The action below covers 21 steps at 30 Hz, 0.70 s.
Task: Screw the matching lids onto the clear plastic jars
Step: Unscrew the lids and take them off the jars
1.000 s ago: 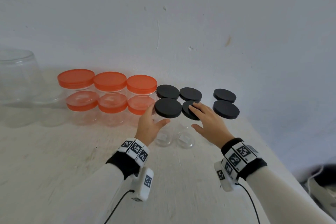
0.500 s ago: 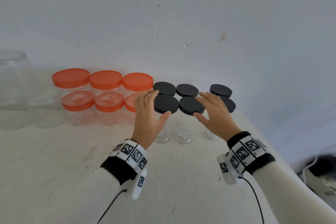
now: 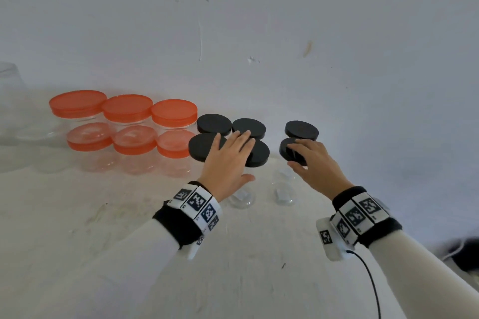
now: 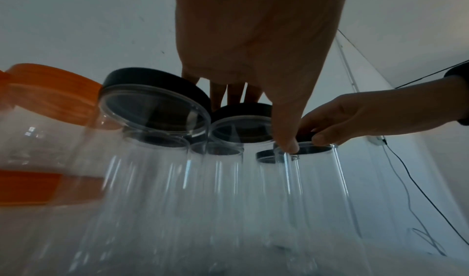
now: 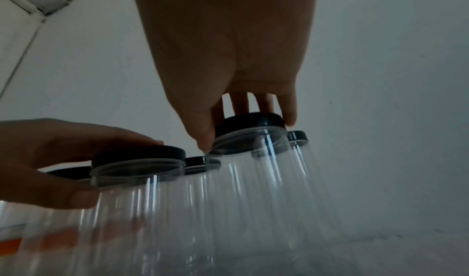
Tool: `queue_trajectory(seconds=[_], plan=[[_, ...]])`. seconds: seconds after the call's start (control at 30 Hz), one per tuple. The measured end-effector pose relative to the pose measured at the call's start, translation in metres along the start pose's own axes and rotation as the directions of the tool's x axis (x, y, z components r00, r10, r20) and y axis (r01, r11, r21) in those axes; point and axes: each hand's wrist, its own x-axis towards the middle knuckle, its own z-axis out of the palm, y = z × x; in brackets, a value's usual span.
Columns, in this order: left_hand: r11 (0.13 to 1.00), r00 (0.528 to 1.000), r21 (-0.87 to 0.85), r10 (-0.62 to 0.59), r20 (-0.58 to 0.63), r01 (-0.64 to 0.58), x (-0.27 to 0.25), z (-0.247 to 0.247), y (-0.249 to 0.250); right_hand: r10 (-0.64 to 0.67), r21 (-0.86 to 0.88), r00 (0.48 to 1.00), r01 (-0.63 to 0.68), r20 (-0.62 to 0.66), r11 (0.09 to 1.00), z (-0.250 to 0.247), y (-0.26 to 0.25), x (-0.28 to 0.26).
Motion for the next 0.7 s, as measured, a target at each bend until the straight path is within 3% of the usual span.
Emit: queue_trajectory(seconds=[0.13, 0.4, 0.5, 0.63, 0.7], plan=[[0.999, 0.997, 0.026, -0.049, 0.058, 0.048, 0.005, 0.006, 0.007, -0.111, 0.003, 0.994, 0.111, -0.004, 0.994, -0.001, 0.01, -0.005], [0.995, 0.993, 0.026, -0.099, 0.057, 0.098, 0.006, 0.009, 0.014, -0.315, 0.075, 0.949, 0.315, -0.017, 0.946, -0.009, 0.024, -0.016], [0.995, 0.993, 0.019, -0.102, 0.059, 0.101, 0.007, 0.01, 0.013, -0.31, 0.131, 0.951, 0.308, -0.006, 0.942, -0.016, 0.028, -0.011], [0.994, 0.993, 0.004, -0.107, 0.055, 0.107, 0.008, 0.01, 0.011, -0.22, 0.263, 0.965, 0.251, -0.143, 0.932, -0.022, 0.047, 0.016], [0.993, 0.991, -0.015, -0.118, 0.059, 0.12, 0.009, 0.01, 0.012, -0.161, 0.266, 0.976, 0.196, -0.149, 0.944, -0.022, 0.061, 0.038]])
